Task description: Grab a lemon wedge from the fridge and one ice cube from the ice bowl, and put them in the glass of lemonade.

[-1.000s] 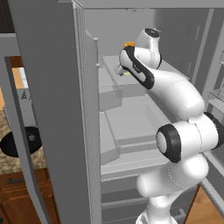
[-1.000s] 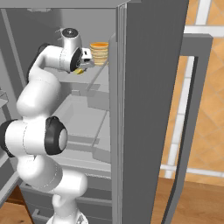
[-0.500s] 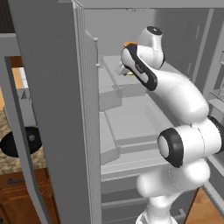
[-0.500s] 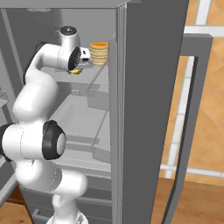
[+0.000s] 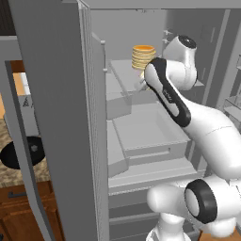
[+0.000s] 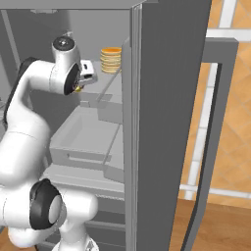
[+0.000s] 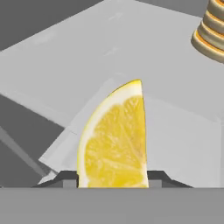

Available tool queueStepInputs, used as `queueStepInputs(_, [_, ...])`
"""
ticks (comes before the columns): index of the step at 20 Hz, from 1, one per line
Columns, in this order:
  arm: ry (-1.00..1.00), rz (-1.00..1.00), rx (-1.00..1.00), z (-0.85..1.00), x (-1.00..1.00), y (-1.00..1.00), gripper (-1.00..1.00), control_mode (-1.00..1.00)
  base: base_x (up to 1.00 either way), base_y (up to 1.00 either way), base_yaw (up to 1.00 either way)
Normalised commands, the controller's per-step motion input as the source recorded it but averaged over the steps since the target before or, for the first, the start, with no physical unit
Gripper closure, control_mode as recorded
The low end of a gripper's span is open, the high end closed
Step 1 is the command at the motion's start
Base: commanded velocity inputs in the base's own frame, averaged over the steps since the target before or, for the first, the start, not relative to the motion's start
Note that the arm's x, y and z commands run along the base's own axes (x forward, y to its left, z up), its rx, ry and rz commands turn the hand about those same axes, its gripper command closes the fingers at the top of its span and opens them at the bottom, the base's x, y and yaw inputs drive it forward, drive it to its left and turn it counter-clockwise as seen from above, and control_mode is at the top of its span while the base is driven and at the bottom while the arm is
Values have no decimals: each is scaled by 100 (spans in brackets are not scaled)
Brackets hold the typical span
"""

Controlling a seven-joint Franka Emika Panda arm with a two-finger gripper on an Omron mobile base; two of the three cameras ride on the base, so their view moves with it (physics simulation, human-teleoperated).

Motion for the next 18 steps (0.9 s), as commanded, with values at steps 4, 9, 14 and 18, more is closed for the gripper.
queueStepInputs(4, [5,5,-2,3,-100,-17,100,-100,0,0,0])
queueStepInputs(9, [24,-1,-3,1,-100,-25,100,-100,0,0,0])
queueStepInputs(14, [31,-15,-6,0,-100,-23,100,-100,0,0,0])
queueStepInputs(18, [22,-26,0,-4,-100,-46,100,-100,0,0,0])
